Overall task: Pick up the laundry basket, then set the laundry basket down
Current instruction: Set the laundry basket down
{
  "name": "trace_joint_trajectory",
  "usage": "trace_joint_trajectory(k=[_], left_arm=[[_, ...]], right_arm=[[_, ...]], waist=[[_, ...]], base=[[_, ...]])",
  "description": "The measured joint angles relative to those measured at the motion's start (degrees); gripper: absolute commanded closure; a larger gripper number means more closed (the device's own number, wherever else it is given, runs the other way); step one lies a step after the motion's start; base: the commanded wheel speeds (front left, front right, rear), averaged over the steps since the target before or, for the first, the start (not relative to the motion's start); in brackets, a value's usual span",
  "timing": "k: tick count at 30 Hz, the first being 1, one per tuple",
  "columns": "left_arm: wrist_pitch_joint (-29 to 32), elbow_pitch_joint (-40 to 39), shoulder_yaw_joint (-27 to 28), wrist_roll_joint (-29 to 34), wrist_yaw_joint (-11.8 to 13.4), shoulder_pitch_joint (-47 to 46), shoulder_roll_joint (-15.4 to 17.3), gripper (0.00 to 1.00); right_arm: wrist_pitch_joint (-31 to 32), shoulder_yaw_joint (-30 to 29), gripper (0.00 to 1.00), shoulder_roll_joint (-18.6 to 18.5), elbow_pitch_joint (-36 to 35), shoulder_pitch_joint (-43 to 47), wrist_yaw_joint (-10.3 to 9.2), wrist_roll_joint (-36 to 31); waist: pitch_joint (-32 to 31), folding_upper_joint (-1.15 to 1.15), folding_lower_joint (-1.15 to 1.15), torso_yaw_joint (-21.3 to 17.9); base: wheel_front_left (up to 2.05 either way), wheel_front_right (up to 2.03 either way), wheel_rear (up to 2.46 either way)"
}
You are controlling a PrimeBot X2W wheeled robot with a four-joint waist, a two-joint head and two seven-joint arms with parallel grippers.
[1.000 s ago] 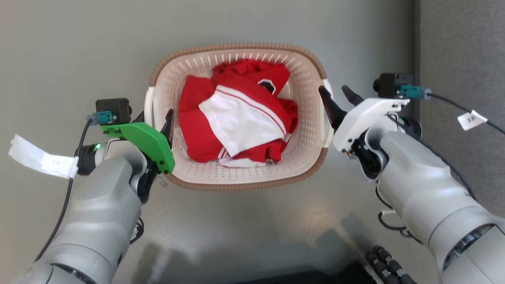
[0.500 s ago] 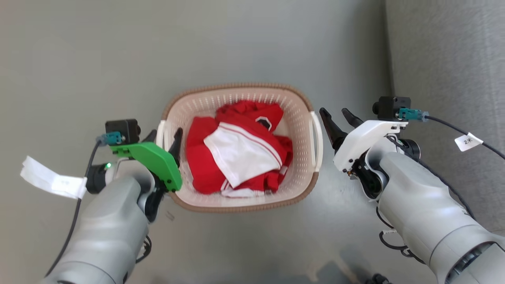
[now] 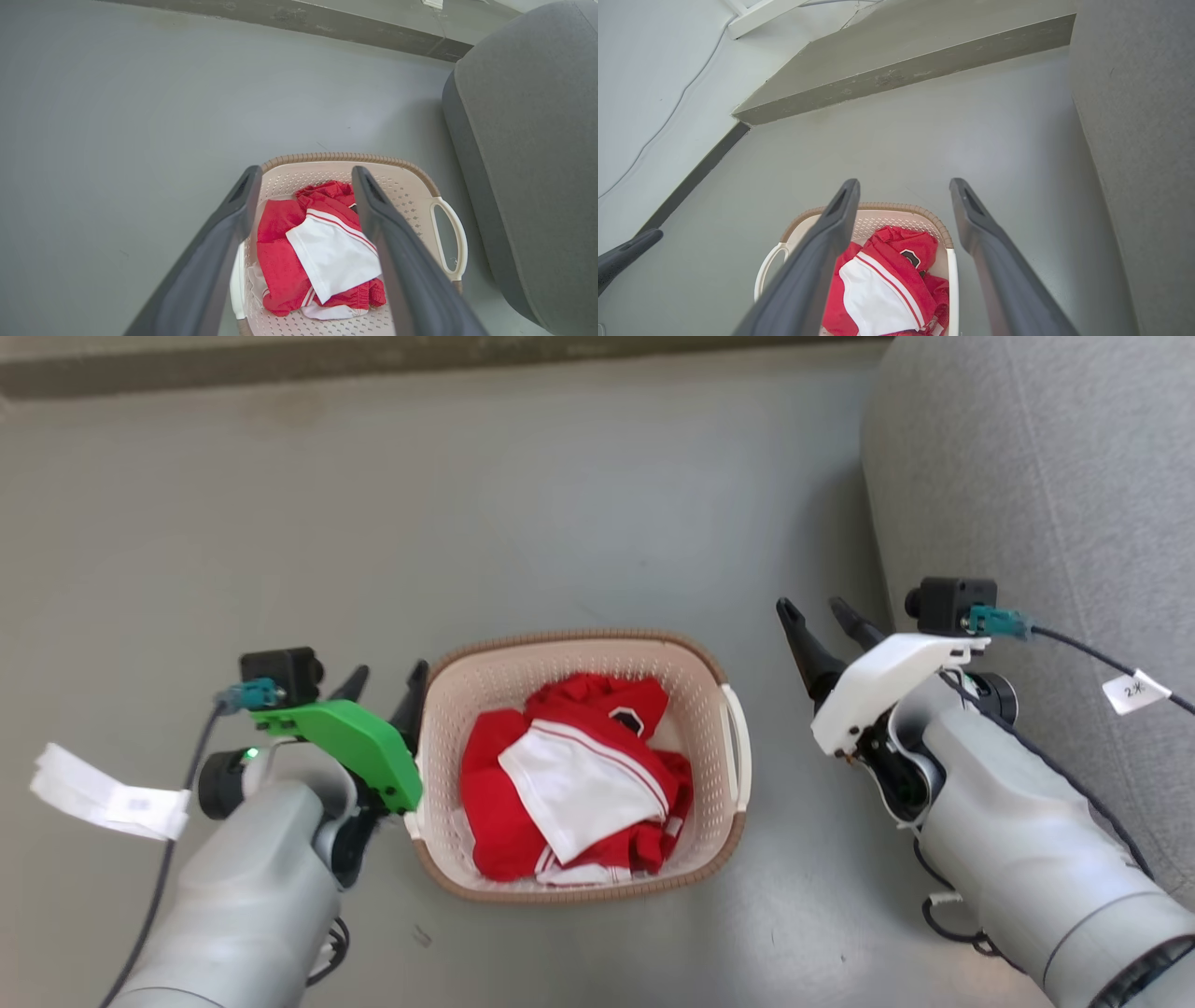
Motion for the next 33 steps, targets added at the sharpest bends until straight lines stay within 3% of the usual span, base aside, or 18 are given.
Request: trace_joint_trajectory(k=[14,33], left_arm=[[0.0,-9.4,7.4,6.6,0.2,4.6,3.2,0.00],[0.0,-29.5,20.2,18.5,4.5,12.4,6.5,0.00]], right_arm=[[0.0,-5.0,0.00,-2.6,-7.3,5.2,-0.25,-7.2],[0.0,-16.3,0.00,-3.9,-25.3,12.2,-4.74,-17.9]], waist=[[-10.6,0.00,0.00,0.3],[-14.2,0.00,0.00,0.7]], base=[[0.00,0.00,0.00],[0.00,0.00,0.00]])
